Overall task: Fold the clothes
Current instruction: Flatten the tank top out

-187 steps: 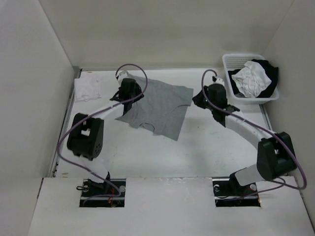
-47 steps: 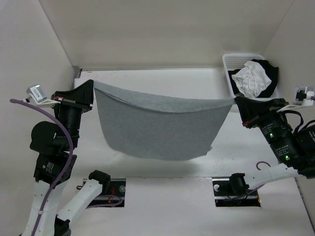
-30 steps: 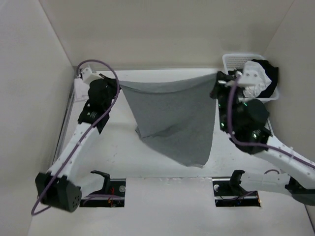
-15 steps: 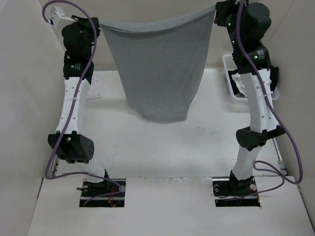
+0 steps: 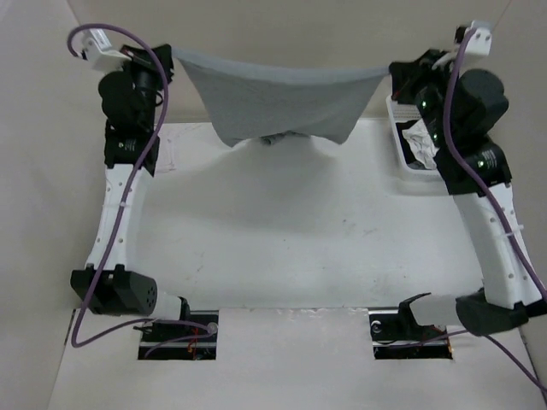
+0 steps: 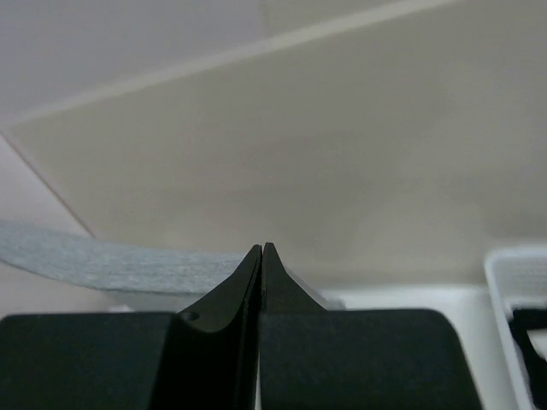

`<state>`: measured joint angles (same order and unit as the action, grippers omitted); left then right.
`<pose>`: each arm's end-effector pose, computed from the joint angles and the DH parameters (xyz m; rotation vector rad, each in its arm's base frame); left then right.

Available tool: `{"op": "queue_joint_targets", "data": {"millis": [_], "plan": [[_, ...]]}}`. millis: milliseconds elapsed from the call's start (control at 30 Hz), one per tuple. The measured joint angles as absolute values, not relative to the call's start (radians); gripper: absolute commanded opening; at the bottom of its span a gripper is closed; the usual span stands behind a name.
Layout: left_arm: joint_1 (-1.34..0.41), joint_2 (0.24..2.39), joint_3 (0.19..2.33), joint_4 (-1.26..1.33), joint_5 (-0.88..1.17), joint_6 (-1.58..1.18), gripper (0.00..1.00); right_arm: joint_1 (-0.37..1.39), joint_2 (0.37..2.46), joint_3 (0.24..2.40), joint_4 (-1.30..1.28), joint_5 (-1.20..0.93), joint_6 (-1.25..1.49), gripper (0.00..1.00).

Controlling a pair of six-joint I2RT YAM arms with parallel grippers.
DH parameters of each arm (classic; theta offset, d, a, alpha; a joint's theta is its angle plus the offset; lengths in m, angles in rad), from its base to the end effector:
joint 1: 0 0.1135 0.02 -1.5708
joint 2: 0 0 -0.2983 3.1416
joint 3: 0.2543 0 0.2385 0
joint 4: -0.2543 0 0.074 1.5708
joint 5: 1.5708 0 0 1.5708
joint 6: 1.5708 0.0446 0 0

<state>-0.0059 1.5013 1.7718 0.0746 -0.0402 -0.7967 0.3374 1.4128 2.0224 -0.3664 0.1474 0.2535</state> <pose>0.3173 -0.0001 0.5707 -0.5158 1.1428 -0.6730 0.2311 0.0741 0.6179 0.0699 1.3395 0.4028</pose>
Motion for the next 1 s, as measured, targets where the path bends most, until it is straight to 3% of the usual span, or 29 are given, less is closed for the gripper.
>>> {"op": "queue_joint_targets", "data": {"millis": [133, 267, 667, 767, 1000], "plan": [[-0.086, 1.349, 1.509, 0.091, -0.058, -0.776, 0.0, 0.364, 1.229, 1.693, -0.35, 0.169, 0.25, 0.0], [-0.14, 1.277, 1.501, 0.054, -0.078, -0.754, 0.0, 0.444, 1.15, 1.667, -0.372, 0.214, 0.225, 0.0], [-0.185, 0.999, 1.715, 0.054, -0.145, -0.653, 0.0, 0.852, 0.99, 2.116, -0.354, 0.479, 0.062, 0.0], [-0.159, 1.017, 1.734, 0.078, -0.145, -0.644, 0.0, 0.816, 1.058, 2.181, -0.328, 0.497, 0.031, 0.0], [-0.086, 1.272, 1.694, 0.099, -0.146, -0.644, 0.0, 0.492, 1.37, 2.156, -0.331, 0.304, 0.114, 0.0]]}}
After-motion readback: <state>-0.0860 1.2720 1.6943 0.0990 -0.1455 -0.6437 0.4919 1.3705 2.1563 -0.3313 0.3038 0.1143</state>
